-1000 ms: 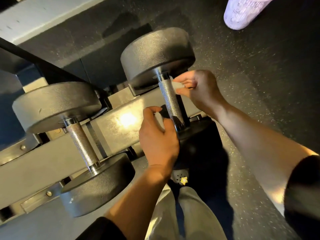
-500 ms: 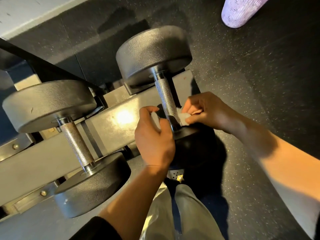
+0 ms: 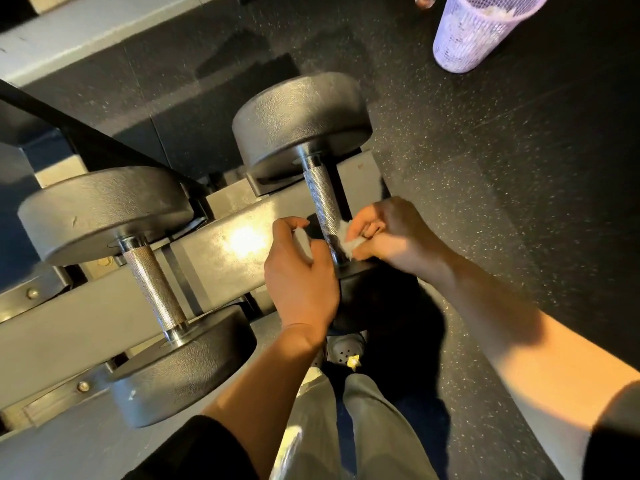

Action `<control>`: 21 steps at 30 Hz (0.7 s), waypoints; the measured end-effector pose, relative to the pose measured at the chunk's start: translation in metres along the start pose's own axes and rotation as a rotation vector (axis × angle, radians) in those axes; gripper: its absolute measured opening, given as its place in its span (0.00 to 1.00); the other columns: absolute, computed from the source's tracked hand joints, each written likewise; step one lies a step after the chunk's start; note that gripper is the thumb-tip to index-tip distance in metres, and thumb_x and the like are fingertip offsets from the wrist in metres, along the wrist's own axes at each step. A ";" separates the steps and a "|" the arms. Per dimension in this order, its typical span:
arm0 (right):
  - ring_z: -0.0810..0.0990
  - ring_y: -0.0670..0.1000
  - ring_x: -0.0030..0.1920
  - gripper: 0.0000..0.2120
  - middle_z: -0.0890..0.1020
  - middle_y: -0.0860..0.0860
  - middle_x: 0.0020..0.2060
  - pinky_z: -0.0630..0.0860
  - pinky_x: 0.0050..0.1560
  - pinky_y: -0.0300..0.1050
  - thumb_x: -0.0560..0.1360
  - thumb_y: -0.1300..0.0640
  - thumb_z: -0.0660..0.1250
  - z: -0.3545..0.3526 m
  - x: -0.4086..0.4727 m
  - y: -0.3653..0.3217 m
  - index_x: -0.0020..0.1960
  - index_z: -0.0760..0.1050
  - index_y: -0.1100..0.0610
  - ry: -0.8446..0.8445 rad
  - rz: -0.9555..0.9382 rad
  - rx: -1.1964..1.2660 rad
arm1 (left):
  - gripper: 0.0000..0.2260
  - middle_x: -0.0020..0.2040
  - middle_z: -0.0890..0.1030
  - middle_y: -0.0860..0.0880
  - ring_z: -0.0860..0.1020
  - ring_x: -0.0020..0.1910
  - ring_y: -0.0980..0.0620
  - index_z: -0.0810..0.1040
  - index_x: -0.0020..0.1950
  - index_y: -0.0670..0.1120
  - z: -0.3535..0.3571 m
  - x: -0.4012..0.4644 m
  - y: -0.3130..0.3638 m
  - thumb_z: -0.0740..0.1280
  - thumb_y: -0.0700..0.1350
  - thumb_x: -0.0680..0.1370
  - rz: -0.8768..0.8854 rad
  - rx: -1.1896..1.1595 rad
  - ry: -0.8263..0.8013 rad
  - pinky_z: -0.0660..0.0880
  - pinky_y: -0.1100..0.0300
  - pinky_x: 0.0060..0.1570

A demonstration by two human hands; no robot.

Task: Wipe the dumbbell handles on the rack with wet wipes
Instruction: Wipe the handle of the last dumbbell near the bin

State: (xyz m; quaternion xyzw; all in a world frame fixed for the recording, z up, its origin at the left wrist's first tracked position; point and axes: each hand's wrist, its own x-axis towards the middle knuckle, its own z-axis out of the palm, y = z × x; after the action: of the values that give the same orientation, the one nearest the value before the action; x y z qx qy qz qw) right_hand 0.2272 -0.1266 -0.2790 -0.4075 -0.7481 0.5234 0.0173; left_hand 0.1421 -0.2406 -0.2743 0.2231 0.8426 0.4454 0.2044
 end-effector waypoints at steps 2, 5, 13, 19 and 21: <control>0.73 0.38 0.29 0.14 0.76 0.40 0.27 0.68 0.32 0.27 0.62 0.68 0.75 0.001 -0.003 -0.006 0.36 0.79 0.50 -0.041 0.067 -0.030 | 0.07 0.29 0.67 0.53 0.67 0.26 0.57 0.71 0.53 0.47 -0.001 0.000 0.004 0.62 0.40 0.76 -0.049 0.017 -0.019 0.63 0.60 0.30; 0.76 0.44 0.33 0.11 0.76 0.43 0.30 0.74 0.38 0.37 0.63 0.66 0.75 -0.005 -0.008 -0.024 0.39 0.80 0.52 0.126 0.103 0.013 | 0.04 0.34 0.71 0.52 0.70 0.31 0.58 0.70 0.54 0.48 -0.008 0.000 0.019 0.62 0.45 0.79 -0.143 0.024 -0.124 0.64 0.66 0.31; 0.78 0.43 0.33 0.09 0.79 0.44 0.30 0.75 0.36 0.41 0.68 0.64 0.73 -0.071 -0.026 -0.111 0.40 0.78 0.51 0.496 0.004 0.369 | 0.09 0.31 0.78 0.51 0.77 0.30 0.58 0.75 0.41 0.43 -0.047 0.029 0.138 0.59 0.35 0.78 -0.418 -0.697 -0.331 0.72 0.69 0.30; 0.81 0.50 0.39 0.10 0.81 0.57 0.38 0.79 0.36 0.40 0.69 0.68 0.72 -0.135 -0.059 -0.191 0.50 0.78 0.65 0.719 -0.133 0.504 | 0.15 0.49 0.76 0.48 0.76 0.42 0.55 0.70 0.63 0.44 -0.074 0.049 0.238 0.63 0.34 0.77 -0.128 -0.655 -0.394 0.76 0.64 0.40; 0.83 0.51 0.41 0.09 0.82 0.58 0.42 0.81 0.40 0.40 0.70 0.69 0.70 -0.156 -0.074 -0.211 0.50 0.79 0.64 0.750 -0.183 0.518 | 0.17 0.52 0.78 0.46 0.78 0.46 0.52 0.70 0.63 0.43 -0.078 0.049 0.269 0.67 0.35 0.76 -0.001 -0.625 -0.435 0.77 0.57 0.48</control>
State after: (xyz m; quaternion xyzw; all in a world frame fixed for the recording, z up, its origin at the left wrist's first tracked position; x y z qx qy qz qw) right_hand 0.2221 -0.0782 -0.0108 -0.4830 -0.5677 0.5058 0.4342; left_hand 0.1120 -0.1296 -0.0143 0.2389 0.6030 0.6231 0.4371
